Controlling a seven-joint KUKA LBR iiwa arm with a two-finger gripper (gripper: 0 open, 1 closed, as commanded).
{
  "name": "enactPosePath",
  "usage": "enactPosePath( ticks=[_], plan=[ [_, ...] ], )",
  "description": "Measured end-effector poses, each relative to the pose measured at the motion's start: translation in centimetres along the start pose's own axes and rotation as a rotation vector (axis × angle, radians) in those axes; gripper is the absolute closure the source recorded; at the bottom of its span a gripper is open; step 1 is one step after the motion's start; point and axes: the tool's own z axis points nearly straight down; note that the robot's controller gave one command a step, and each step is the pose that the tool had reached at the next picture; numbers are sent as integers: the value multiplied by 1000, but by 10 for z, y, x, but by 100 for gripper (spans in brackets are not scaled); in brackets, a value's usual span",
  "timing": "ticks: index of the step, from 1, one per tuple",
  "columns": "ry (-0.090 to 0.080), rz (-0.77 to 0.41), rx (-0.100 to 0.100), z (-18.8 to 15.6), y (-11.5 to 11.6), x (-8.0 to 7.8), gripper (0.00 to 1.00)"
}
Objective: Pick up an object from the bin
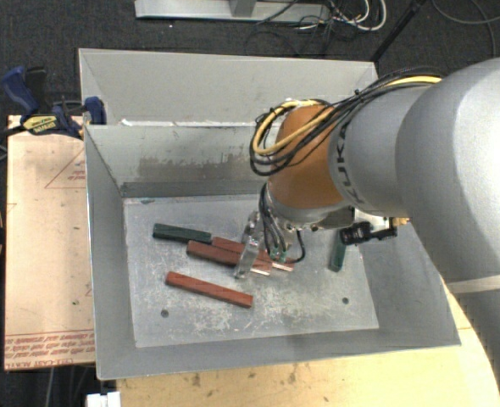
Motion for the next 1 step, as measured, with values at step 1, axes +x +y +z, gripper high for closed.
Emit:
enactPosePath(
  ticks=[1],
  plan=[
    [0,0,0,-7,0,0,100]
  ],
)
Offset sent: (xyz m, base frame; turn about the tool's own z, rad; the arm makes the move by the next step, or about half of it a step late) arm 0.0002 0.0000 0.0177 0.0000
